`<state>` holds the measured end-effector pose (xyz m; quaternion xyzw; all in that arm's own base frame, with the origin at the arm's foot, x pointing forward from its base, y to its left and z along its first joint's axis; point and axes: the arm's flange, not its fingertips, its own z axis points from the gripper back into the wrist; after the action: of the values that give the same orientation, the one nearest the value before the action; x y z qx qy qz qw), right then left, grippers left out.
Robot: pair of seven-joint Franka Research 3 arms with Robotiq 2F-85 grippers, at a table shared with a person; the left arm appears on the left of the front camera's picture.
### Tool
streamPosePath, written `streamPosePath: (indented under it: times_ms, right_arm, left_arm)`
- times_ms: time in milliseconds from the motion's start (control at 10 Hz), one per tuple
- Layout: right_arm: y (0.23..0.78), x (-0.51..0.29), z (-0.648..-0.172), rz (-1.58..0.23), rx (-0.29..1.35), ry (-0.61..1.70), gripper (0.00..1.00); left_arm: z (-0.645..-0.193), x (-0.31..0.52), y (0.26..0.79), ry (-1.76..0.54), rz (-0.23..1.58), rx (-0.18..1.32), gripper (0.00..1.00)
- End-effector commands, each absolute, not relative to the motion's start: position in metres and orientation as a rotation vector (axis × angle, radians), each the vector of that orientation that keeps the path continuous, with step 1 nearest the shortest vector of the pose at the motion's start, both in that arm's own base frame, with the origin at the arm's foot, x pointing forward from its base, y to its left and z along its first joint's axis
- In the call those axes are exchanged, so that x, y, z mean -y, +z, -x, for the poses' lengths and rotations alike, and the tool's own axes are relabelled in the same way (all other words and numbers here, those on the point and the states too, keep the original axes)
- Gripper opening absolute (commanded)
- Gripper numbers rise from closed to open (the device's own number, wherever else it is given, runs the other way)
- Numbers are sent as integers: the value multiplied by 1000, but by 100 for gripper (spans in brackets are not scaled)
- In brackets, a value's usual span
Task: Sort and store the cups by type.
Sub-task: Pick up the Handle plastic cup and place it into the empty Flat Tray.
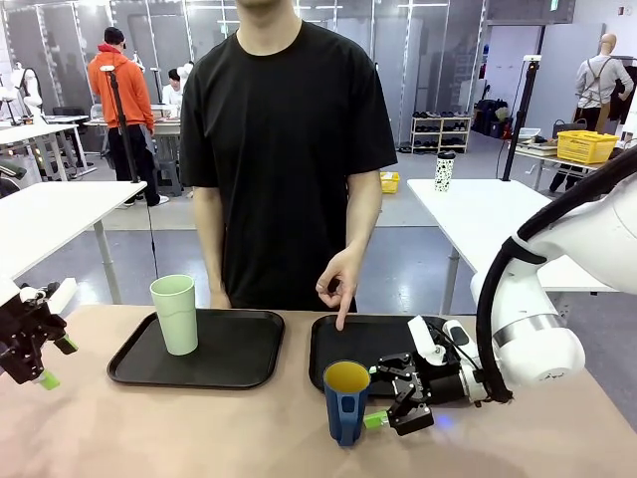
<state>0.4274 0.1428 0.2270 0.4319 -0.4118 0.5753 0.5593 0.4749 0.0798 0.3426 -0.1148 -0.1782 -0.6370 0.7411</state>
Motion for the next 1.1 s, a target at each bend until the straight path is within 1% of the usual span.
streamPosePath:
  times_ms: [0,500,1000]
  right_arm:
    - [221,-152,-430,-1013,1013,1381,100]
    - [214,-175,-434,-1015,1017,1375,100]
    - [205,-192,-437,-1062,1011,1371,100]
  left_arm:
    - [-473,-81,342,-1415,260,391,100]
    - [-473,-81,342,-1415,260,391,100]
    - [-473,-81,342,-1415,260,391,100]
